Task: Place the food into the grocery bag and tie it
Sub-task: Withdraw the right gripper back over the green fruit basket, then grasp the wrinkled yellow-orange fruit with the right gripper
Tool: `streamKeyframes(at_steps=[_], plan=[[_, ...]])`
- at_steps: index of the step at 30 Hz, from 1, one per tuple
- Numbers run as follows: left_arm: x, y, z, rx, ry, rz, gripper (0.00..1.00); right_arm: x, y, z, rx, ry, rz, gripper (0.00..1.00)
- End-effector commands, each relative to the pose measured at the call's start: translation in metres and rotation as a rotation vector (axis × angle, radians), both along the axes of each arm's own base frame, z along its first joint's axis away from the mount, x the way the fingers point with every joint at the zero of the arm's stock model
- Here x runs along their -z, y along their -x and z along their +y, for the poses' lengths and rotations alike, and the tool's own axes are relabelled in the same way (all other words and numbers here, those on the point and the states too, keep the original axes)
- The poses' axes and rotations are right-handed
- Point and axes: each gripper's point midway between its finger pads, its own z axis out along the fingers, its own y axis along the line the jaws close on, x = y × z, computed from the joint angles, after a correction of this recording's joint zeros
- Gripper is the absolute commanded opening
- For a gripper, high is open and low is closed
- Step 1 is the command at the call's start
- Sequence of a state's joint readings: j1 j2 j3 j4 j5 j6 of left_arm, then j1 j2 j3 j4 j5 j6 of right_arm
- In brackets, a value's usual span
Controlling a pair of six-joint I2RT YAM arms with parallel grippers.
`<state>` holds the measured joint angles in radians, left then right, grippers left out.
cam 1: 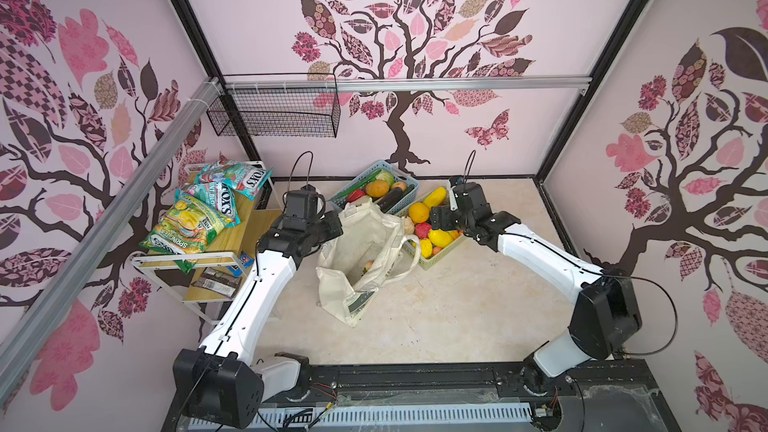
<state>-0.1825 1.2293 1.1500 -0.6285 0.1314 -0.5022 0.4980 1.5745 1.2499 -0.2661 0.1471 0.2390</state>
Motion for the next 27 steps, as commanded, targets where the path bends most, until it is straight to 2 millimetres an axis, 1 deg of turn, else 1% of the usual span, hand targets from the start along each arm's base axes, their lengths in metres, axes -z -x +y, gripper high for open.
streamKeyframes(at_steps=[1, 6, 9, 12, 16, 20, 22, 27], plan=[[-0.013, -0.005, 0.003, -0.002, 0.072, -0.066, 0.02, 0.014, -0.005, -0.002, 0.013, 0.005, 0.022, 0.97], [-0.012, -0.007, 0.008, -0.006, 0.077, -0.057, 0.02, 0.024, -0.005, 0.005, -0.001, -0.026, 0.048, 0.96], [-0.009, -0.007, 0.011, -0.023, 0.061, -0.051, 0.02, 0.028, -0.007, 0.006, -0.002, -0.019, 0.053, 0.96], [-0.01, -0.007, 0.011, -0.025, 0.051, -0.054, 0.02, 0.033, -0.011, 0.005, 0.005, -0.001, 0.056, 0.96], [-0.01, -0.006, 0.012, -0.027, 0.019, -0.051, 0.02, 0.032, -0.021, 0.007, 0.009, 0.006, 0.047, 0.96], [-0.011, -0.005, 0.01, -0.03, -0.003, -0.056, 0.02, 0.029, -0.034, 0.017, -0.013, -0.001, 0.044, 0.95], [-0.013, -0.005, 0.008, -0.025, -0.008, -0.056, 0.03, 0.03, -0.04, 0.022, -0.025, -0.002, 0.048, 0.95], [-0.016, -0.004, 0.005, -0.021, -0.018, -0.059, 0.03, 0.043, -0.055, 0.034, -0.049, 0.009, 0.074, 0.95]])
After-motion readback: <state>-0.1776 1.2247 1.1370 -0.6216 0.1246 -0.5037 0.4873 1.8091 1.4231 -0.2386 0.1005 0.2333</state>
